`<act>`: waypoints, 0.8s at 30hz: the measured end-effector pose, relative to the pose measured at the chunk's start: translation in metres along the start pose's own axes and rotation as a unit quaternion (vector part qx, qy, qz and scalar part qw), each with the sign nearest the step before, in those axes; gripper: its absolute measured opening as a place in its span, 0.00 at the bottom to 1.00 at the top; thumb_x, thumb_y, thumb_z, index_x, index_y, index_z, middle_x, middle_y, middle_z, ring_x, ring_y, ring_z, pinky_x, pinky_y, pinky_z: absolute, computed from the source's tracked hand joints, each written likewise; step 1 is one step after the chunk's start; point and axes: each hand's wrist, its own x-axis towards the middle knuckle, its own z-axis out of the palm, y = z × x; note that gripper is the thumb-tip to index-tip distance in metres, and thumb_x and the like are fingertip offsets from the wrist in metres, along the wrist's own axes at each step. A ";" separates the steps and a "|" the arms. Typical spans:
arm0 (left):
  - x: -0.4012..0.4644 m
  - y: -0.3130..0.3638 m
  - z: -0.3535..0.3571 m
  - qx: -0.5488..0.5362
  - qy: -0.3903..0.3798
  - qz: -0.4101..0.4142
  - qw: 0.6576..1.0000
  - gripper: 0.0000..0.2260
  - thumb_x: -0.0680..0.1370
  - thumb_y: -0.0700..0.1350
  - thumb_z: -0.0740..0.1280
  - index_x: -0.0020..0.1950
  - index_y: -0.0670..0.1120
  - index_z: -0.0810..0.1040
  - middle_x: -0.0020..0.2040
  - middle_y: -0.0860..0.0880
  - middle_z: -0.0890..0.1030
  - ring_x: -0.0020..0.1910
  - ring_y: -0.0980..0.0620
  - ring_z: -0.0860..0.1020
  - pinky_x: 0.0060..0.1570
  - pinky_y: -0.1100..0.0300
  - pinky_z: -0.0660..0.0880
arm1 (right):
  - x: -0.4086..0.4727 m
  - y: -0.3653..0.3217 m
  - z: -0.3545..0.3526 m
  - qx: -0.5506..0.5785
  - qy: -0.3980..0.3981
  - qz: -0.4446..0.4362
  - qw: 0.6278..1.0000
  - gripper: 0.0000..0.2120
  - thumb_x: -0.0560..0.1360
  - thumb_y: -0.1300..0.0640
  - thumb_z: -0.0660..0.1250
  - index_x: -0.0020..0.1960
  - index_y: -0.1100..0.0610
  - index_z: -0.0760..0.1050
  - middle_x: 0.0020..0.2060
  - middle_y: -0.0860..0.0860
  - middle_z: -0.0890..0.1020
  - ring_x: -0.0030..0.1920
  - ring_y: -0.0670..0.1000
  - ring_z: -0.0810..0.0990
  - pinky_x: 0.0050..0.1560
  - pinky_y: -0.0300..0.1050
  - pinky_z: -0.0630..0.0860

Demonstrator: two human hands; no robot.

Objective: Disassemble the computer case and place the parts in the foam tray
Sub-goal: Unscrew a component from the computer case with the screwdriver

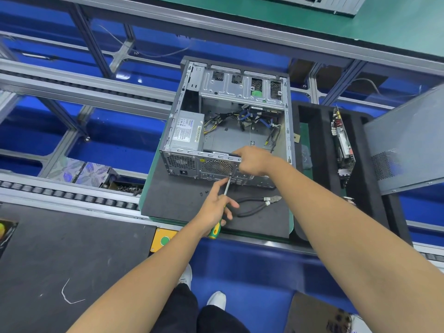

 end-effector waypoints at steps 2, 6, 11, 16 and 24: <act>0.000 0.000 0.000 0.001 -0.001 0.001 1.000 0.29 0.78 0.39 0.56 0.70 0.71 0.66 0.47 0.45 0.86 0.29 0.51 0.76 0.24 0.62 0.66 | 0.000 0.000 0.000 -0.001 0.000 -0.001 1.000 0.26 0.68 0.64 0.64 0.62 0.45 0.81 0.35 0.50 0.82 0.33 0.49 0.76 0.29 0.40 0.64; 0.001 -0.002 -0.002 0.023 0.008 0.016 1.000 0.27 0.81 0.39 0.54 0.71 0.69 0.66 0.45 0.45 0.85 0.29 0.51 0.75 0.24 0.62 0.65 | 0.000 0.001 0.000 0.003 -0.004 -0.001 1.000 0.21 0.67 0.61 0.63 0.57 0.47 0.81 0.34 0.49 0.82 0.36 0.54 0.78 0.31 0.41 0.64; 0.003 -0.005 -0.001 0.031 0.016 0.027 0.999 0.26 0.83 0.39 0.54 0.73 0.67 0.65 0.44 0.46 0.85 0.28 0.51 0.75 0.24 0.62 0.65 | 0.001 0.001 0.000 0.014 0.000 -0.006 1.000 0.29 0.61 0.53 0.58 0.60 0.49 0.81 0.42 0.53 0.85 0.37 0.49 0.78 0.32 0.40 0.66; 0.002 -0.002 -0.003 0.032 0.012 0.025 0.999 0.27 0.82 0.39 0.54 0.72 0.69 0.66 0.46 0.45 0.85 0.28 0.51 0.75 0.25 0.62 0.65 | 0.003 0.004 0.002 0.003 0.006 0.002 1.000 0.24 0.67 0.60 0.63 0.61 0.49 0.81 0.36 0.48 0.82 0.34 0.47 0.77 0.30 0.40 0.64; 0.002 -0.001 -0.008 0.034 -0.013 0.020 0.999 0.26 0.82 0.42 0.55 0.69 0.73 0.65 0.48 0.46 0.86 0.30 0.52 0.76 0.25 0.61 0.66 | 0.004 0.004 0.002 0.003 0.010 0.004 1.000 0.27 0.68 0.62 0.64 0.64 0.47 0.80 0.32 0.44 0.80 0.31 0.46 0.75 0.29 0.39 0.63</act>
